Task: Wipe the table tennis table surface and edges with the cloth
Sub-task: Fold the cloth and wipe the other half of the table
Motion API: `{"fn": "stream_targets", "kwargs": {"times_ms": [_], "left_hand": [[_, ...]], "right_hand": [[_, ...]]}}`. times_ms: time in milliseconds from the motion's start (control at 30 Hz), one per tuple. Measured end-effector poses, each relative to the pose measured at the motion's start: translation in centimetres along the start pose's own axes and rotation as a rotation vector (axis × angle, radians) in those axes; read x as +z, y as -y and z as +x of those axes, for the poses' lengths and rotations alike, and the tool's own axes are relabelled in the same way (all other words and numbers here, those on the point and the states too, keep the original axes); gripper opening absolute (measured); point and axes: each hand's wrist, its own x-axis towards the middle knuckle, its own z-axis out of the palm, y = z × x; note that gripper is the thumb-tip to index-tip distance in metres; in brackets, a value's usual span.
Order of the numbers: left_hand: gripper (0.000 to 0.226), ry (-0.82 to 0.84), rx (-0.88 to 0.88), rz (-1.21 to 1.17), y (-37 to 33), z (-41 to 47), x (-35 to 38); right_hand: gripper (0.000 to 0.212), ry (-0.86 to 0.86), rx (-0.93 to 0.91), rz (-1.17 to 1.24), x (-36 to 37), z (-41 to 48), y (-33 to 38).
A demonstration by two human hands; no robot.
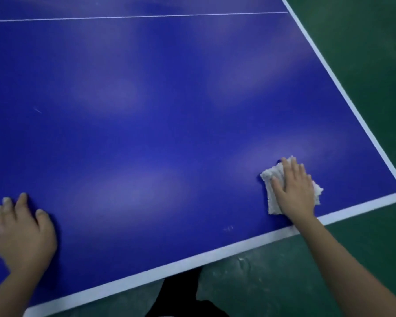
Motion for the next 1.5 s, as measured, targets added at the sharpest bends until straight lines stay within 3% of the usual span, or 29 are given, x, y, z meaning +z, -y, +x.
{"fn": "stream_targets", "kwargs": {"times_ms": [133,267,333,500,567,767,867,933,1033,1100,1233,1367,1433,1500], "left_hand": [[0.053,-0.061,0.015,0.026,-2.4,-0.5,-1.3],[0.053,-0.068,0.056,0.047,-4.5,-1.4,-2.8],[0.050,-0.058,0.047,0.052,-5.2,-2.0,-3.5],[0.048,-0.002,0.018,0.056,-6.6,-2.7,-5.0],[0.049,0.024,0.015,0.058,-6.7,-3.0,-5.5],[0.052,0.083,0.008,0.034,-7.0,-3.2,-6.1],[0.055,0.117,0.037,0.007,-6.7,-3.3,-6.5],[0.055,0.170,0.184,0.017,-5.1,-2.9,-7.2],[0.050,0.254,0.454,0.042,0.2,-0.8,-9.6],[0.047,0.221,0.486,0.043,4.7,1.5,-11.9],[0.040,0.107,0.284,0.025,14.2,7.2,-16.4],[0.039,0.089,0.168,0.051,21.9,11.7,-19.3],[0.039,0.090,0.143,0.058,24.6,13.4,-20.2],[0.040,0.096,0.122,0.038,26.7,14.7,-20.7]], "right_hand": [[0.063,-0.060,0.009,-0.050,3.3,-5.5,5.0],[0.067,0.008,-0.376,-0.054,7.3,-14.0,16.0],[0.067,0.130,-0.594,0.007,9.2,-17.7,21.1],[0.064,0.184,-0.816,-0.020,9.3,-18.2,22.8],[0.064,0.157,-0.743,-0.020,8.8,-16.4,20.6],[0.062,-0.055,-0.016,0.031,7.0,-14.0,14.0],[0.062,-0.140,0.220,0.067,8.4,-16.8,17.2],[0.062,-0.148,0.244,0.070,9.8,-18.7,22.0],[0.063,-0.073,0.072,-0.026,11.9,-21.0,32.0],[0.064,-0.065,-0.181,-0.091,13.2,-23.5,39.9],[0.064,0.052,-0.675,-0.100,16.9,-31.2,53.5],[0.063,0.245,-1.153,-0.108,18.2,-32.5,57.7],[0.062,0.211,-1.163,-0.118,17.7,-29.0,57.7],[0.057,0.079,-0.891,-0.088,16.8,-23.9,57.3]]}}
